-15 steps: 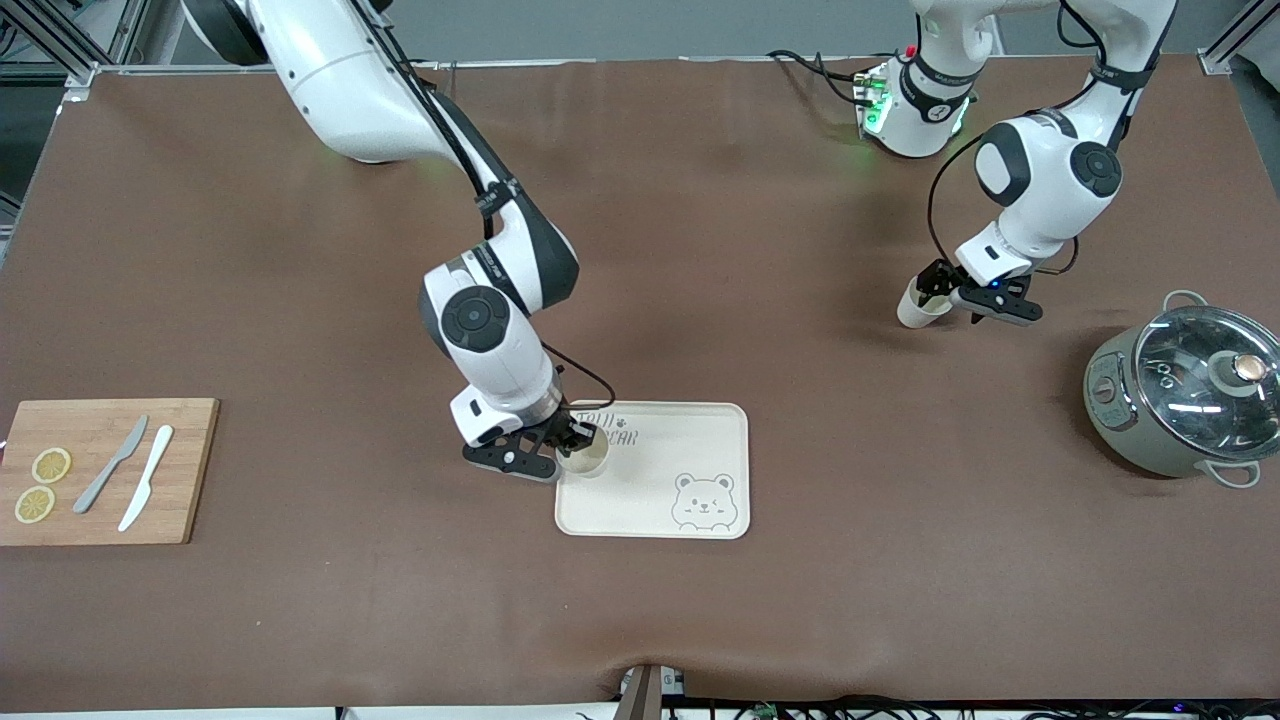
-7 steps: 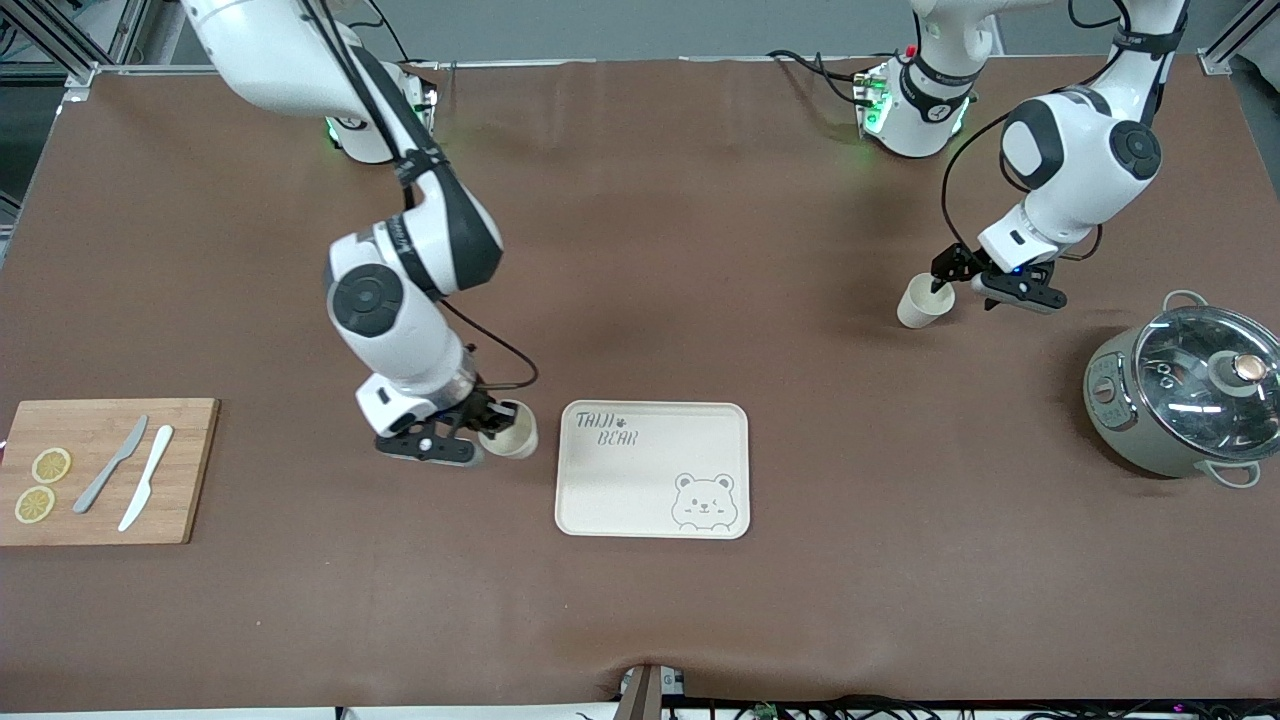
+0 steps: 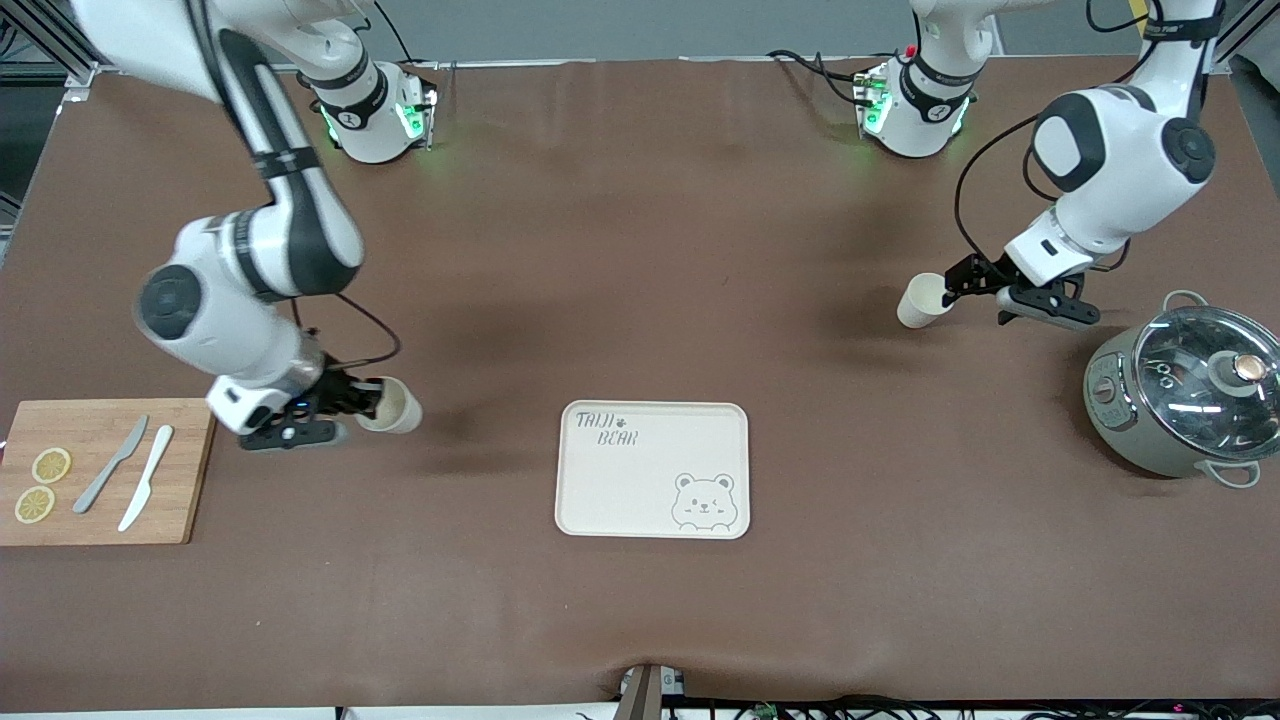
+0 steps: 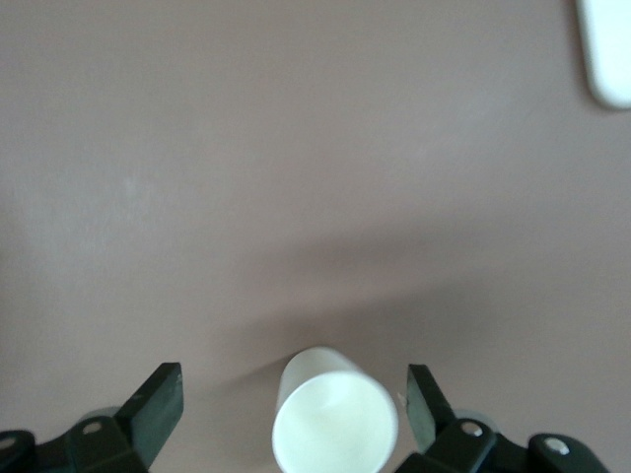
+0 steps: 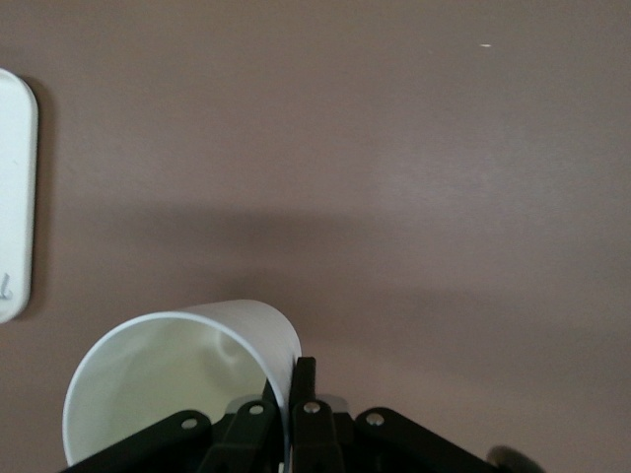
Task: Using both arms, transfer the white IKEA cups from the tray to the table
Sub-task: 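Carry the cup toward the cutting board with the right gripper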
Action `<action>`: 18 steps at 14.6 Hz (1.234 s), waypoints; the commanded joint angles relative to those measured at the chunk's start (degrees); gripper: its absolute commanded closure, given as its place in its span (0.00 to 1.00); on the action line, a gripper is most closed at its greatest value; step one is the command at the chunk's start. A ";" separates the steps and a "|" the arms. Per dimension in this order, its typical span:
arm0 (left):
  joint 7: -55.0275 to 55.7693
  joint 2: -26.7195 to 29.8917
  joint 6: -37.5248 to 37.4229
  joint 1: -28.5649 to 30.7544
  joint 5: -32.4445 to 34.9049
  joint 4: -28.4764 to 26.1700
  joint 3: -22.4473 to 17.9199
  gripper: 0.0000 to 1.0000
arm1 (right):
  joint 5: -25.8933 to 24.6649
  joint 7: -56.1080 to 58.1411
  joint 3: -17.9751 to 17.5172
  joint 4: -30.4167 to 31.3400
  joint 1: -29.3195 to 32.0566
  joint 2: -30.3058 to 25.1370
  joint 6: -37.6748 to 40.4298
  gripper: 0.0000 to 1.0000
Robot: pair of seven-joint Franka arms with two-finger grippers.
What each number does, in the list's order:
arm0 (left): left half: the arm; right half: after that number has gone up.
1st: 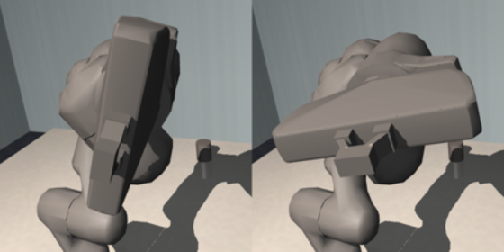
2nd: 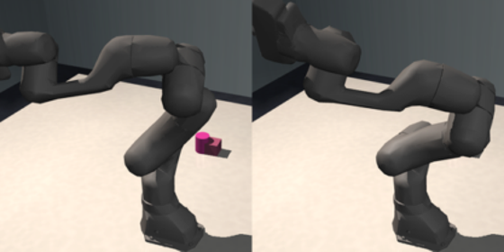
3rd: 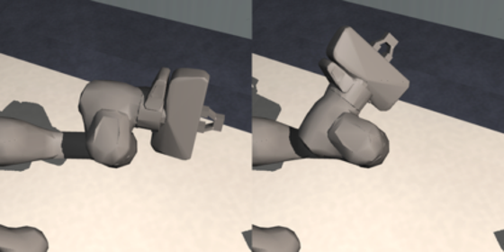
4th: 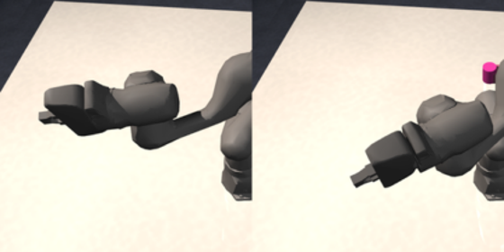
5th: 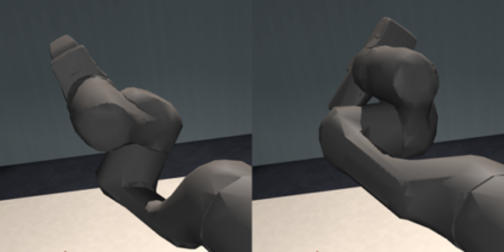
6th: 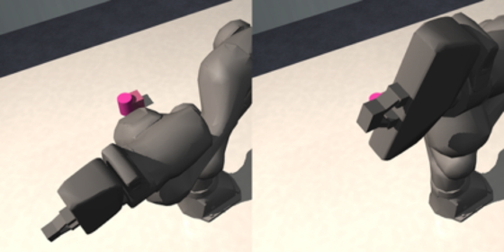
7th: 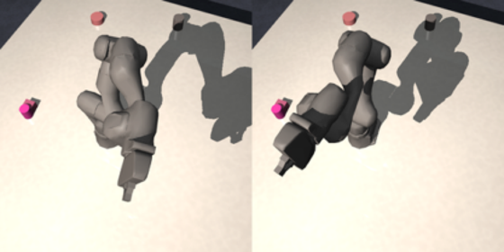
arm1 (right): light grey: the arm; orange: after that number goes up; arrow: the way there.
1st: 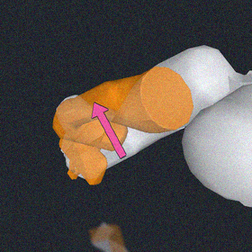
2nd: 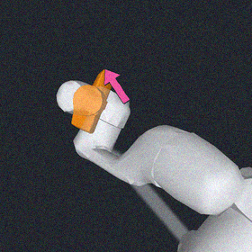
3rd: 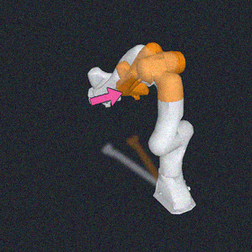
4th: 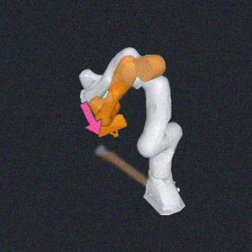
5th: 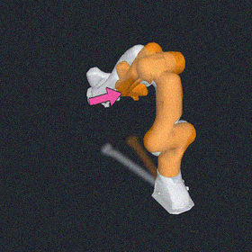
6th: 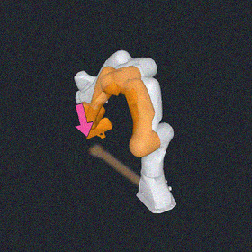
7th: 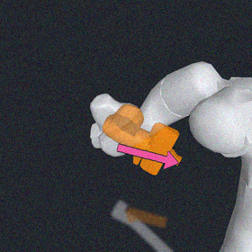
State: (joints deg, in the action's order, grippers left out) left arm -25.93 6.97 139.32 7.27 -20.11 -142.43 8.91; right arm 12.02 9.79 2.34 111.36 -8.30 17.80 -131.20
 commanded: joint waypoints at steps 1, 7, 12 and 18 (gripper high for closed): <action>8.13 -0.73 -5.01 -4.87 2.33 6.62 -2.04 0.00 | 5.12 13.48 -1.02 3.77 5.04 -1.63 -1.86 1.00; 23.81 -6.51 -30.38 -8.58 14.84 32.35 -3.55 0.00 | 5.03 17.98 -0.93 8.68 5.58 1.53 -13.08 1.00; 28.04 -9.17 -35.87 -14.91 16.59 42.21 -6.18 0.00 | 4.77 17.98 -0.84 8.70 4.96 4.17 -15.22 1.00; 27.42 -9.96 -36.05 -16.76 23.51 47.95 -6.01 0.00 | 4.51 18.33 -0.84 8.26 5.05 5.74 -16.45 1.00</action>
State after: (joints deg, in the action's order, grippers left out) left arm 1.38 -2.02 104.94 -7.96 -1.59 -96.86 3.37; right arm 15.33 26.49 1.37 119.32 -3.05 23.03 -146.20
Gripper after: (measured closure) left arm 0.000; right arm 0.960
